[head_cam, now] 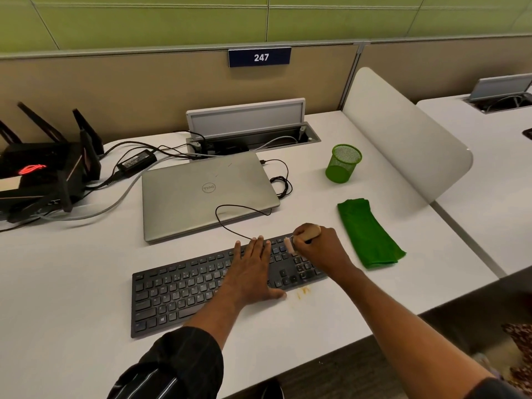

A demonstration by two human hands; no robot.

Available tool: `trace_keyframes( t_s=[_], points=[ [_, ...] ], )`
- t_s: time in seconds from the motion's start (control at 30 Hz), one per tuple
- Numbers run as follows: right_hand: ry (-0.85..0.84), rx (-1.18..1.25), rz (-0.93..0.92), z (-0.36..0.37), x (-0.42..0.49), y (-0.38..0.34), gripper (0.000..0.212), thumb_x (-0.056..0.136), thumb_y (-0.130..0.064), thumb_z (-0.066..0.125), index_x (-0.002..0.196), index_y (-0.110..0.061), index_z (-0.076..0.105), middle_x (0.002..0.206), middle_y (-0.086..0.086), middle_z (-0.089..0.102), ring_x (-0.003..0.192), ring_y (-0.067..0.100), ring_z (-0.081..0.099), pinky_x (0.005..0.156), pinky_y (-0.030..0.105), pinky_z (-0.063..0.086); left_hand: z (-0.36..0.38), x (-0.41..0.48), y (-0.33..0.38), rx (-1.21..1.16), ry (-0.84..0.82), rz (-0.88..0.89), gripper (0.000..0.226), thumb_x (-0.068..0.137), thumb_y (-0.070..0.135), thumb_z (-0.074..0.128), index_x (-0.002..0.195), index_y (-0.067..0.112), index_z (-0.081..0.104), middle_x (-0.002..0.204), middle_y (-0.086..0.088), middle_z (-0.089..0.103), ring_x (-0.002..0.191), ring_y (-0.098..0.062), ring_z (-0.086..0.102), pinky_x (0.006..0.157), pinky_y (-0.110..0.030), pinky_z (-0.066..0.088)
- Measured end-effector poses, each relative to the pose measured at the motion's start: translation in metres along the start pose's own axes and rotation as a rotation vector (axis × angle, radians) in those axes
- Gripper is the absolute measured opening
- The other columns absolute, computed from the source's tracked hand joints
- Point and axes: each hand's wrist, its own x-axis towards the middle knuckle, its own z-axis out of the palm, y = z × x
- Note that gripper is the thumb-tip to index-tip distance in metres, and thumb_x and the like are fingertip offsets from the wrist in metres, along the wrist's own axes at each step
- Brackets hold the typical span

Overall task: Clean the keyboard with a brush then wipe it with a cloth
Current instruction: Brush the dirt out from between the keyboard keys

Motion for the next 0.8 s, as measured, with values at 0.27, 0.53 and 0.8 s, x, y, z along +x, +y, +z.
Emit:
trace_keyframes(
  t_s=[0.27, 0.53, 0.8],
  points=[
    [-0.082, -0.053, 0.025, 0.004, 0.006, 0.005, 0.005, 0.079, -0.016, 0.068, 0.077, -0.013, 0.070, 0.071, -0.004, 0.069, 0.064, 0.008, 0.060, 0.055, 0.019, 0.043, 0.000, 0.000, 0.000, 0.009, -0.014, 0.008, 0.125, 0.080, 0.086, 0.049, 0.161, 0.010, -0.010, 0.169, -0.013, -0.013, 0.156, -0.027, -0.012, 0.123, -0.056, -0.011],
    [-0.147, 0.000, -0.143, -0.004, 0.009, -0.002, 0.014, 0.085, -0.021, 0.071, 0.097, -0.019, 0.079, 0.093, -0.009, 0.075, 0.078, -0.002, 0.064, 0.072, 0.007, 0.045, 0.000, -0.001, 0.000, 0.001, -0.006, 0.020, 0.124, 0.081, 0.085, 0.050, 0.161, 0.009, -0.008, 0.169, -0.014, -0.010, 0.156, -0.028, -0.011, 0.123, -0.057, -0.009],
    [-0.276, -0.278, -0.224, -0.015, 0.020, 0.002, 0.015, 0.084, -0.013, 0.068, 0.090, -0.016, 0.081, 0.087, 0.004, 0.077, 0.076, 0.015, 0.068, 0.071, 0.032, 0.054, -0.001, -0.001, 0.000, 0.005, -0.016, 0.020, 0.125, 0.081, 0.085, 0.049, 0.160, 0.009, -0.010, 0.169, -0.014, -0.012, 0.156, -0.028, -0.012, 0.123, -0.058, -0.008]
  ],
)
